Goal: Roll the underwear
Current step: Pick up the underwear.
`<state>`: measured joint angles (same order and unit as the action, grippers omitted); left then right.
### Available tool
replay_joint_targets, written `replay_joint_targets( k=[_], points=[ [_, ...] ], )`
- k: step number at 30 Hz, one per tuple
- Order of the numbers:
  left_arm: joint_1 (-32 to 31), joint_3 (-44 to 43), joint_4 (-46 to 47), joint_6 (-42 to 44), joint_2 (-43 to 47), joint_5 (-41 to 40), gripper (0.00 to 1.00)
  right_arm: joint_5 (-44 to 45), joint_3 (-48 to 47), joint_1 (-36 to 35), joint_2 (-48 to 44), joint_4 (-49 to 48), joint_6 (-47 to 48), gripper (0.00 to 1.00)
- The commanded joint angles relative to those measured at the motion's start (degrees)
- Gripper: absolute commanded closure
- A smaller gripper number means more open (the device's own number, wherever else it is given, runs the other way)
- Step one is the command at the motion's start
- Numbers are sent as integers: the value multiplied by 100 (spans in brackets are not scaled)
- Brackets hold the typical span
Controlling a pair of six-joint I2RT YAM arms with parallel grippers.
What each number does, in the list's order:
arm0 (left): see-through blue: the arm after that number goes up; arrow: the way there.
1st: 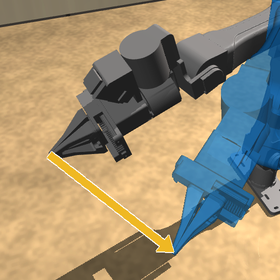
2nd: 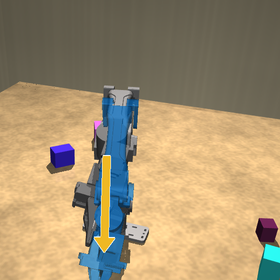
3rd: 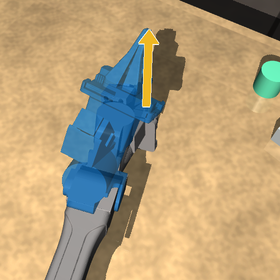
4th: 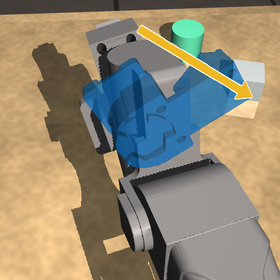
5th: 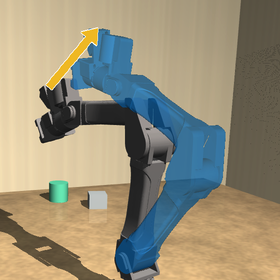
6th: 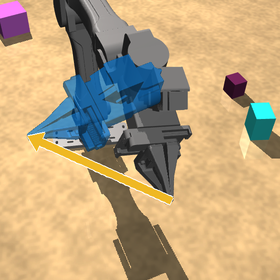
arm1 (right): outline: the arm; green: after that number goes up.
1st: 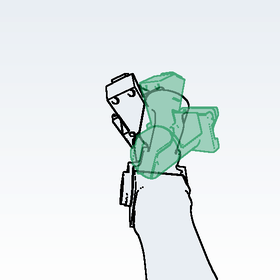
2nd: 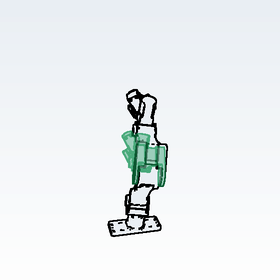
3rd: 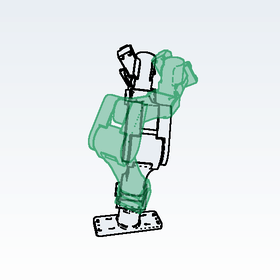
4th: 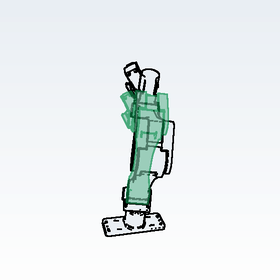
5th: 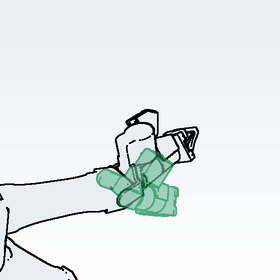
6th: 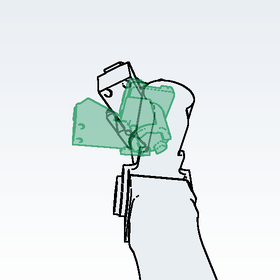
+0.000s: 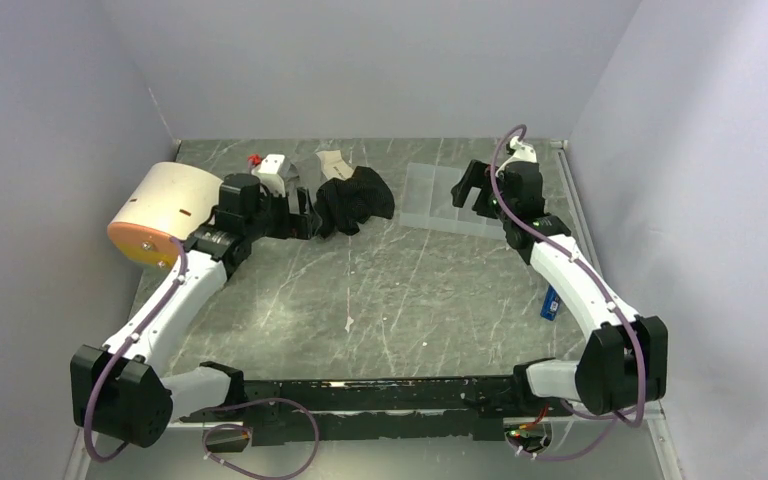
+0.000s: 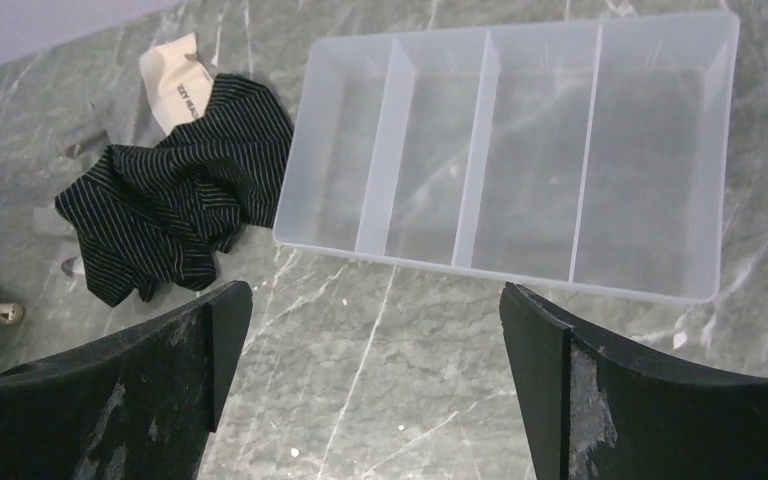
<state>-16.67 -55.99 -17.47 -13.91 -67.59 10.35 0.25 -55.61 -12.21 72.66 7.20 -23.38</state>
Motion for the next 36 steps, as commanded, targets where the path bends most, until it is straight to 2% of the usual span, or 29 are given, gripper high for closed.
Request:
replay_joint_targets(
  k=[1, 2, 4, 8, 12, 18, 24, 31, 36],
  points=[
    [-55, 229, 328, -213, 292, 62, 3, 85, -369, 12, 158, 212, -479, 0],
    [-56, 279, 358, -245, 337, 11, 3, 13, -327, 13, 134, 153, -411, 0],
    [-56, 351, 432, -281, 421, -66, 3, -725, -139, 16, 29, -78, -11, 0],
    [-56, 420, 511, -302, 550, -170, 2, -1630, 407, 34, 0, -889, -315, 0],
    [-56, 454, 446, -279, 596, -275, 2, -2306, 241, -72, 544, -886, -384, 2],
    [-55, 709, 477, -421, 647, -395, 2, -1276, -309, -963, 1334, -17, -46, 2],
    [-56, 919, 405, -451, 685, -401, 2, -866, -637, -1577, 2152, 52, -200, 2],
    [-56, 961, 429, -489, 479, -152, 2, -49, -1200, -1499, 3056, 217, -143, 0],
    [-56, 1032, 405, -520, 520, -190, 3, -351, -1706, -1122, 3520, 159, 12, 0]
  ],
)
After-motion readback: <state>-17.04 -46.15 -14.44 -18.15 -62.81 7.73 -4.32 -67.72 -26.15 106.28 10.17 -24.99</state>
